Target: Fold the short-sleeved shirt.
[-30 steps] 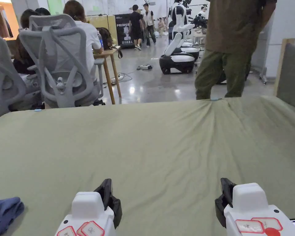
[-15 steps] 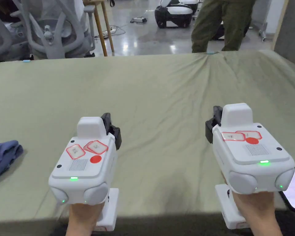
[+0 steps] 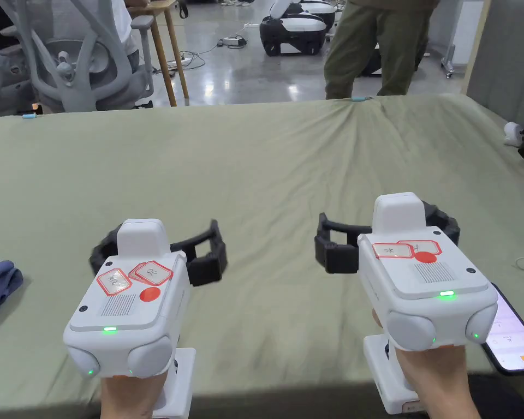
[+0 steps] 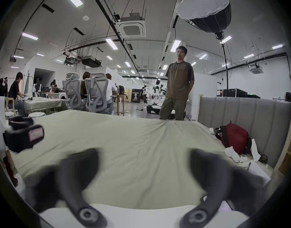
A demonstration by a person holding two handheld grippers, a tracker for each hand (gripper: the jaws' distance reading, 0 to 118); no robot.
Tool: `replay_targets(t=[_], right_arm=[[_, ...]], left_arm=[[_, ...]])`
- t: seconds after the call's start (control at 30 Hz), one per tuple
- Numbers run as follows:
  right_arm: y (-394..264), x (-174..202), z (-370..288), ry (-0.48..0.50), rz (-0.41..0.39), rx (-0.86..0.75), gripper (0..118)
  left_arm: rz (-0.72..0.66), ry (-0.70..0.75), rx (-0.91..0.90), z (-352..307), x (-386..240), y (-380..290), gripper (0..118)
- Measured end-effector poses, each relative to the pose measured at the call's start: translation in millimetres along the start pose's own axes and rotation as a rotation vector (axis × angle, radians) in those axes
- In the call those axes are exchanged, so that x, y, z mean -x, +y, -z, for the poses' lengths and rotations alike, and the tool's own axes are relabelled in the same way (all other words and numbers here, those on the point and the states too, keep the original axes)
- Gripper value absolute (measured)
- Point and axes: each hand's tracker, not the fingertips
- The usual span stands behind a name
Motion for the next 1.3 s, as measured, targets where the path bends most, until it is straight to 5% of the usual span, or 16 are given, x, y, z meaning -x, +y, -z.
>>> replay_targets(t=[0.77,0.9,1.03,1.3], right_arm=[[9,4,-9,-0.031,0.037,-0.037,118],[17,7,-3,-0.072,0.082,0.079,118],[15,11,0,-0.177,0.034,0.081,118],[1,5,-3,-0.116,0.007,0.040,118]], left_arm=[[-0.007,0.007,-0.062,-2,-7,3,118],[-0.006,0.007,-0.057,-3,-4,4,118],[-0.009,0.014,-0.056,-5,-1,5,118],[-0.009,0.022,-0.048,-5,4,2,118]])
